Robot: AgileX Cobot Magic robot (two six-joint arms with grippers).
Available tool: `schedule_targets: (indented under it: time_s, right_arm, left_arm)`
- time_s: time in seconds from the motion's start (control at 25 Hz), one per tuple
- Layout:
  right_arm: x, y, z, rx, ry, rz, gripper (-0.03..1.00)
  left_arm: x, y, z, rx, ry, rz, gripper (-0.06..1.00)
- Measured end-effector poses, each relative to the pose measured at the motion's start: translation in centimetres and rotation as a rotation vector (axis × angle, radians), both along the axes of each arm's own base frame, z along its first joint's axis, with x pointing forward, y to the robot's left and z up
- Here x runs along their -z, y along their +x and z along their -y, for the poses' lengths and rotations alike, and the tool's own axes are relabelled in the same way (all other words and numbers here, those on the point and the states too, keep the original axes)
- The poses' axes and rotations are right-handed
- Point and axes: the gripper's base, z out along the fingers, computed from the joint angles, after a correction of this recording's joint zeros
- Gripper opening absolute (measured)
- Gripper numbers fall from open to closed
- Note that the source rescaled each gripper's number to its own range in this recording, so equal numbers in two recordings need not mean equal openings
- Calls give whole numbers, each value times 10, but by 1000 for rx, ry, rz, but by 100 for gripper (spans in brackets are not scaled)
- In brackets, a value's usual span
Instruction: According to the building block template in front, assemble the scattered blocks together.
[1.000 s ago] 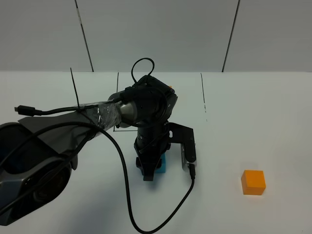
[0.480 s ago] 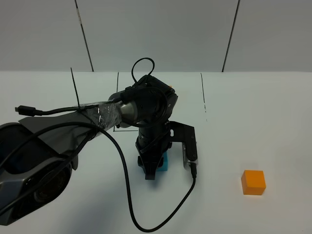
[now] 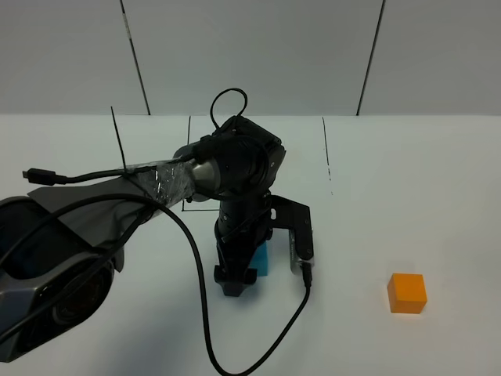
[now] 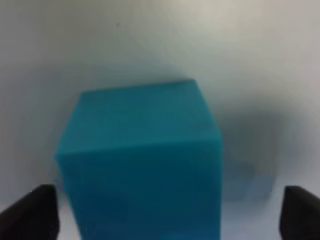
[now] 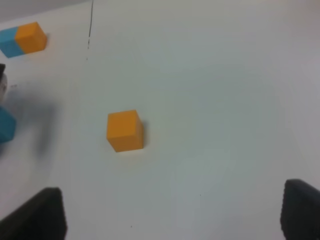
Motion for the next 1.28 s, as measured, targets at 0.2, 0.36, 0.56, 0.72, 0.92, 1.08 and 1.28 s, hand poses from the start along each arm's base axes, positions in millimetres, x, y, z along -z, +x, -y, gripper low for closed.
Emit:
schedule_targets:
  time_s: [0.2,0.36,0.56,0.72,0.92,1.08,1.28]
  right_arm:
    - [0,0,0,0,0,0,72]
    - [0,0,0,0,0,0,72]
    - [0,0,0,0,0,0,72]
    - [0,0,0,0,0,0,72]
    - [0,0,0,0,0,0,72]
    - [0,0,0,0,0,0,72]
    - [0,0,0,0,0,0,72]
  left_arm:
    - [-40,-2,-2,-88,-44,69,100]
    - [-68,3,-13,-303,-83,139,99]
    - [-90,34,-88,-723,-123,157,98]
    - [-108,46,-178,-1064,-167,135,95]
    - [-137,20,-263,-1340,-266,86,90]
    - [-166,-25,-309,-1491,-310,124,84]
    - [-207,-97,-317,-1636,-419,290,82]
